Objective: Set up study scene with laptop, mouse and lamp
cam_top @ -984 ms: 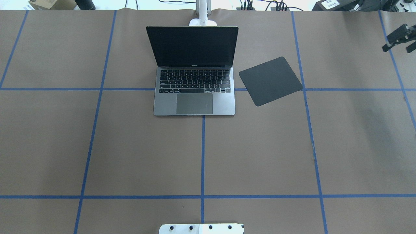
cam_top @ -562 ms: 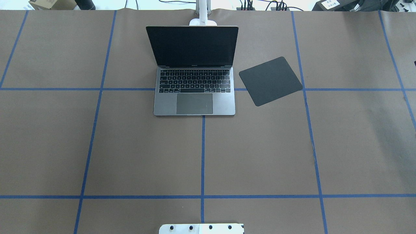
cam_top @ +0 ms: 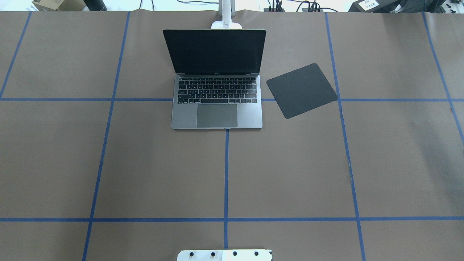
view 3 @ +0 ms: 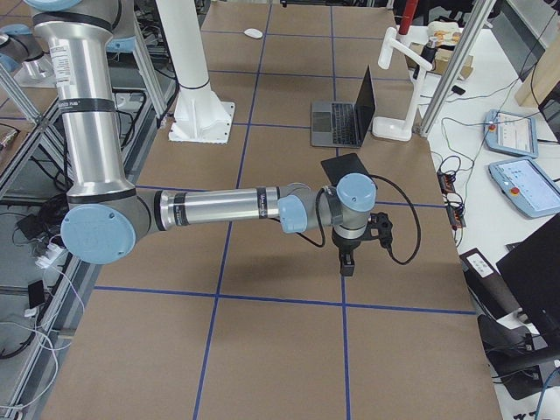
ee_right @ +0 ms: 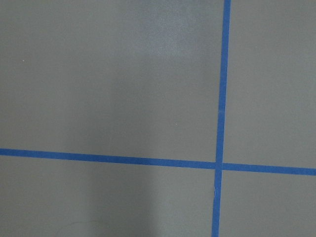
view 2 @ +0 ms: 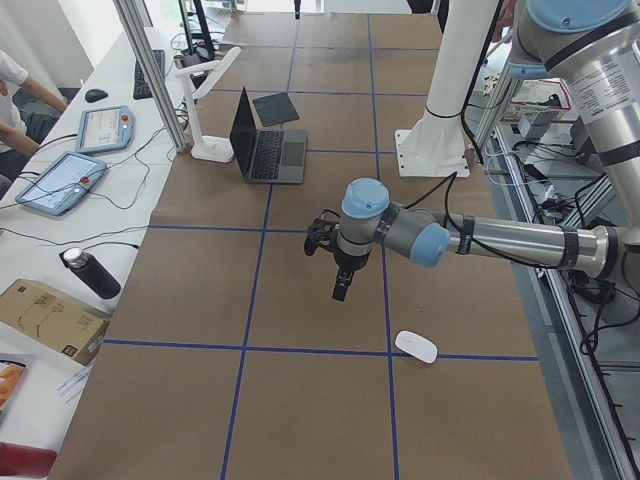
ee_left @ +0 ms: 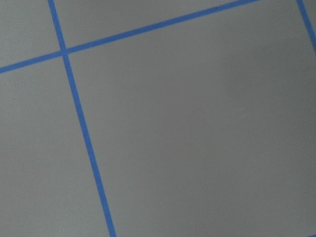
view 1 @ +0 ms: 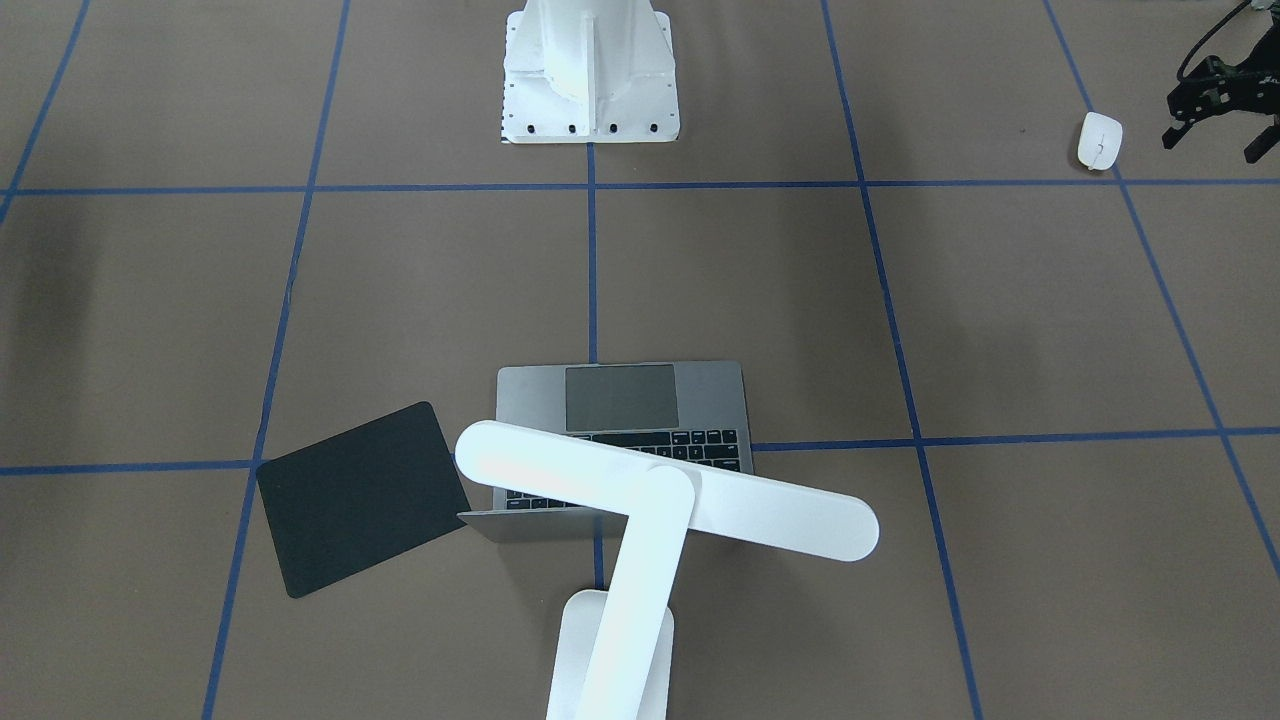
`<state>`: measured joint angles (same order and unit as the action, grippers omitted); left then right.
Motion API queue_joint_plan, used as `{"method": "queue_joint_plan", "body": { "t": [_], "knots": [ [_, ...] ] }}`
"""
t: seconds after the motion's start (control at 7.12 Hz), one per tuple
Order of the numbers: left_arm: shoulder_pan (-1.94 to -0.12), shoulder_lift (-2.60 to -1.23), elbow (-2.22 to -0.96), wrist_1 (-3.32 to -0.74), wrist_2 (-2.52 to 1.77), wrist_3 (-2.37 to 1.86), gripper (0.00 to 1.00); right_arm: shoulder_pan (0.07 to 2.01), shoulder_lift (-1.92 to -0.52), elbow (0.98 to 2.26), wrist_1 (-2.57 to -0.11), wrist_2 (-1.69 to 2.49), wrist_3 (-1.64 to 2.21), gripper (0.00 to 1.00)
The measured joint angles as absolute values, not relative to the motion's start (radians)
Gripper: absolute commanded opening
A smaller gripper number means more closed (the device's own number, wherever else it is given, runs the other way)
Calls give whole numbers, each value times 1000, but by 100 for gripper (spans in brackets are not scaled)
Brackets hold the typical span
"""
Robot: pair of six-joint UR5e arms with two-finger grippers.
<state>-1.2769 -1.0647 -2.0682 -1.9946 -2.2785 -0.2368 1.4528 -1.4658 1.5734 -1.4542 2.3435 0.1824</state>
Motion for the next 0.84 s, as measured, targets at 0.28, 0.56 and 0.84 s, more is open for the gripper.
{"method": "queue_joint_plan", "body": {
  "t": [0.28,0.56,0.84],
  "knots": [
    [-1271,-1021,-1961,-2180,-2280,-254,100,1453,-1466,1583,-1455,2348,184,98],
    [-1208,-999,-1863,-2303,-2274,-251,100,1452,-1466,1586,-1455,2348,186,98],
    [-1132,-983,-1819,-2364,-2270,-243,100,1451,-1465,1587,-1454,2349,191,98]
  ]
}}
